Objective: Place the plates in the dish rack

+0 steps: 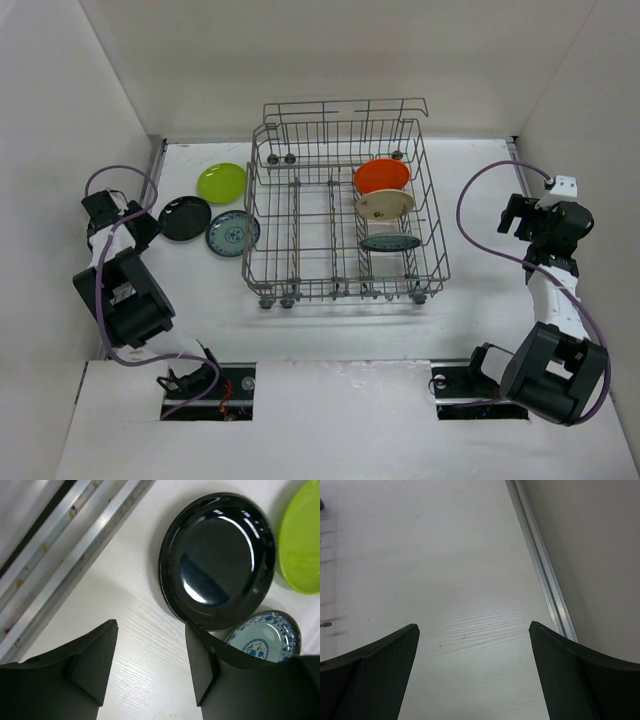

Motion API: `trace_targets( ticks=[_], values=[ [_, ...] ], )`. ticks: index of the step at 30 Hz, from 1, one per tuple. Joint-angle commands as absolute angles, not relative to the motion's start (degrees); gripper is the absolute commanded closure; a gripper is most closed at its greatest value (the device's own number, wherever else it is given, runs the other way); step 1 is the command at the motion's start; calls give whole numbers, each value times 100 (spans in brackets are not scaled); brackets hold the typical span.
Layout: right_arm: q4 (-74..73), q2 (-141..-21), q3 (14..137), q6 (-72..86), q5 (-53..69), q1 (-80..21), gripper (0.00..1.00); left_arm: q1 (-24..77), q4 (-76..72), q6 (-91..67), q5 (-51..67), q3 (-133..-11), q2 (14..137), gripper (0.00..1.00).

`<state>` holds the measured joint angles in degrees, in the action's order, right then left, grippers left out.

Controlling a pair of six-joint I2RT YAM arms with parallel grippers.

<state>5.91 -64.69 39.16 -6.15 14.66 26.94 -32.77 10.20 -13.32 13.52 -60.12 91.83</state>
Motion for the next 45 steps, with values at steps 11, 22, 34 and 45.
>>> trace_targets(
  ticks=[11, 22, 34, 45],
  values=[
    [563, -6671, 4350, -633, 1459, 2668, 2, -3160, 1169, -1811, 1696, -6776, 10107, 53],
    [387, -6847, 4526, -685, 1389, 2641, 2, -3019, 1108, -1819, 1670, -7075, 10722, 72],
    [299, -6935, 4605, -747, 1380, 2641, 1, -3002, 1037, -1775, 1714, -7111, 10978, 93],
    [369, -6829, 4518, -756, 1450, 2624, 1, -3344, 1028, -1670, 1679, -6864, 10214, 100]
  ],
)
